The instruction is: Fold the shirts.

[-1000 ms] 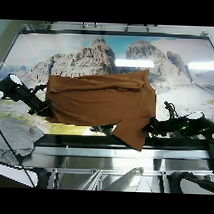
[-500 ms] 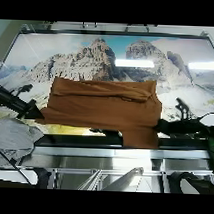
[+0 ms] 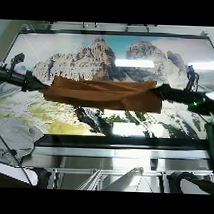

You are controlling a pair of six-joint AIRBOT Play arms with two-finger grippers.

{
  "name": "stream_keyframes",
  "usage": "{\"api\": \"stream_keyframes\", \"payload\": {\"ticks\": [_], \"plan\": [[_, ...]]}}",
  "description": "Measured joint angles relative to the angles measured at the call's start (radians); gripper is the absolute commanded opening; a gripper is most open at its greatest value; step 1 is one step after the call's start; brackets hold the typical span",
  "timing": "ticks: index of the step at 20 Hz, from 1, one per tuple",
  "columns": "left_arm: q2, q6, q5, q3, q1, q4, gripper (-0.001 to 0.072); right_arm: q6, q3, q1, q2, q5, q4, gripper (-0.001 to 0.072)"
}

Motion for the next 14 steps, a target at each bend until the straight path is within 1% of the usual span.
{"api": "stream_keyframes", "payload": {"ticks": [3, 7, 10, 14], "plan": [[-0.134, -0.038, 0.036, 0.169, -0.05, -0.004, 0.0024, -0.06, 0.148, 0.0, -0.179, -0.029, 0.094, 0.0027], [-0.306, -0.144, 0.054, 0.36, -0.07, 0.045, 0.0016, -0.082, 0.29, 0.0, -0.376, -0.05, 0.14, 0.0027], [-0.378, -0.193, 0.06, 0.4, -0.061, 0.077, 0.0016, -0.086, 0.33, 0.0, -0.474, -0.056, 0.15, 0.0027], [-0.407, -0.217, 0.082, 0.399, -0.035, 0.089, 0.0017, -0.088, 0.346, 0.0, -0.534, -0.056, 0.134, 0.0029]]}}
